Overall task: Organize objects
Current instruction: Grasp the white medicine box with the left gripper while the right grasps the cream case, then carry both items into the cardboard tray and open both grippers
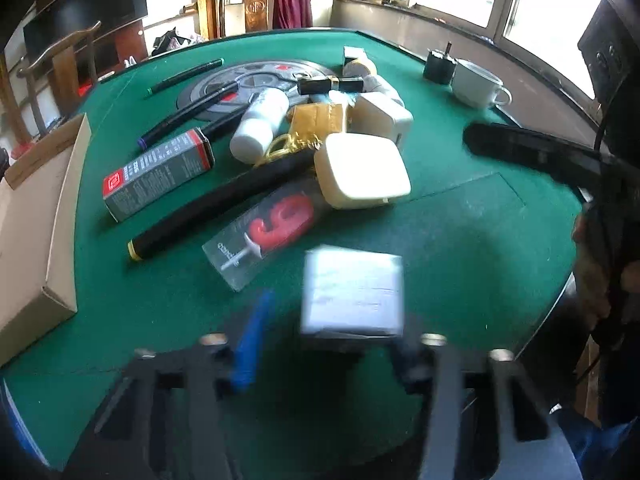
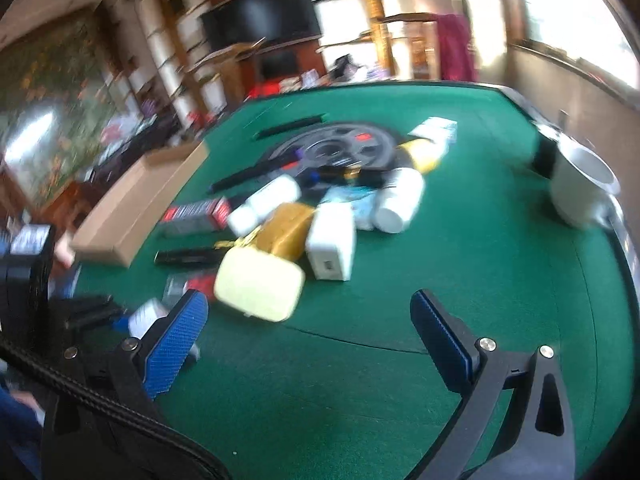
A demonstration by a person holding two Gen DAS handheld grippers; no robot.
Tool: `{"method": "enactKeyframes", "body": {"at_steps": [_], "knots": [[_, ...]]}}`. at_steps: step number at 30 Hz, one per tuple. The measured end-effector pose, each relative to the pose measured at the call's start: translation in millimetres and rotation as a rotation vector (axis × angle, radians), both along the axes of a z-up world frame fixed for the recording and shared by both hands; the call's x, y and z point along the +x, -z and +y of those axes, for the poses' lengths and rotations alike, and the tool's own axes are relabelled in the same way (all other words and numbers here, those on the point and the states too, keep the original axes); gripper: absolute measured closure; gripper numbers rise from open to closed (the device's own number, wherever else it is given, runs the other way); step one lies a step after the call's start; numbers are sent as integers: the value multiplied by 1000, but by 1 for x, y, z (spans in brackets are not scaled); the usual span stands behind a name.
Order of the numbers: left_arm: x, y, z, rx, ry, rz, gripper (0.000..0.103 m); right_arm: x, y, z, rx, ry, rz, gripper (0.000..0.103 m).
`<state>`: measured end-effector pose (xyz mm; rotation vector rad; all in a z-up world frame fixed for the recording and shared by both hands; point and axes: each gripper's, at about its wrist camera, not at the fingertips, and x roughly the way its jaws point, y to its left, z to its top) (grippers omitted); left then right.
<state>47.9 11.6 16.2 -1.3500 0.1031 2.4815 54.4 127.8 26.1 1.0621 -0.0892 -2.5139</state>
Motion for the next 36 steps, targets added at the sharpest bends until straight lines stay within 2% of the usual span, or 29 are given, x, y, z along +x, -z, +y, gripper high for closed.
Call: {"method": "enactKeyframes", "body": {"at_steps": [3, 6, 9, 14, 17, 19, 20, 21, 23, 25, 36], "knots": [[-2, -1, -8, 21, -10, -9, 74, -4, -5, -17, 53, -164, 51, 1], [1, 0, -18, 7, -32, -7, 74, -13, -4, -40, 118, -349, 42, 1], [3, 0, -29, 5, -62, -11, 74, -24, 1, -59, 199, -439, 37, 1], [2, 0, -39, 2, -84, -10, 74, -34, 13, -83, 348, -518, 59, 2], [2, 1, -40, -4, -76, -7, 74, -40, 28, -91, 442, -552, 46, 10], [2, 0, -40, -6, -72, -4, 74, -43, 34, -91, 469, -555, 35, 36], [0, 0, -41, -4, -70, -3, 74, -46, 39, -89, 466, -555, 3, 51], [-1, 0, -42, -1, -72, -2, 74, -48, 42, -88, 457, -544, -33, 56], [-3, 0, -43, 5, -74, 0, 74, -48, 42, -84, 428, -509, -66, 57], [-4, 0, -44, 9, -75, 5, 74, -42, 42, -82, 446, -468, -45, 57], [4, -11, -55, 97, -48, 51, 74, -22, 11, -62, 150, -316, -105, 57]]}}
